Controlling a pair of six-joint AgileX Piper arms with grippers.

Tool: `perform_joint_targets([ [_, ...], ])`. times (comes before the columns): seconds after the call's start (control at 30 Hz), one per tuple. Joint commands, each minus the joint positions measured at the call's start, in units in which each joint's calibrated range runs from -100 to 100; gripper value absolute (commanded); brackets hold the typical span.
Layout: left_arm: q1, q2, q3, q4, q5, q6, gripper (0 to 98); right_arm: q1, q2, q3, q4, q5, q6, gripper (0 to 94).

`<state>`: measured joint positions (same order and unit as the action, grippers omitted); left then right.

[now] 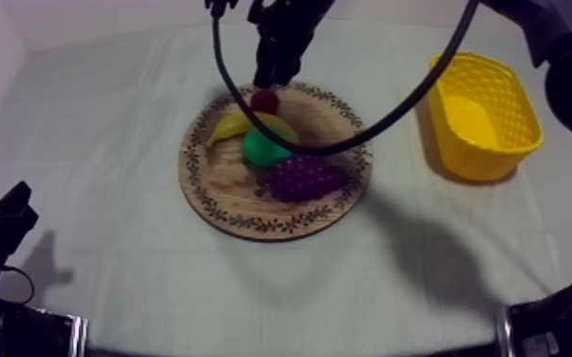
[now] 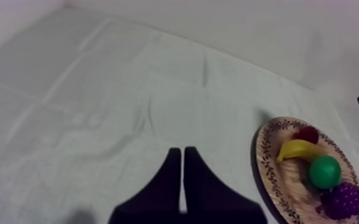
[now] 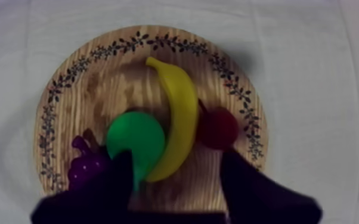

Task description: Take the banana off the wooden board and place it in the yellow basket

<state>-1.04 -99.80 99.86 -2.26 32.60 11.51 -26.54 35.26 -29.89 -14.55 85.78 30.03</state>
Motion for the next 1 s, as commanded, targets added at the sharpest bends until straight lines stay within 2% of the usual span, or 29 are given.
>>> perform_joint_targets([
  [0.0, 0.0, 0.0, 0.0, -0.01, 0.0, 0.0, 0.1, 0.2, 0.2, -1.3, 0.2, 1.1, 0.0, 61.3],
  [0.2, 0.0, 0.0, 0.0, -0.01, 0.0, 0.0, 0.1, 0.5, 0.7, -3.1, 0.6, 2.1, 0.6, 65.2],
  [0.97, 0.0, 0.0, 0.0, -0.01, 0.0, 0.0, 0.1, -0.4, 12.7, -14.7, 0.4, 3.1, 0.9, 58.9],
])
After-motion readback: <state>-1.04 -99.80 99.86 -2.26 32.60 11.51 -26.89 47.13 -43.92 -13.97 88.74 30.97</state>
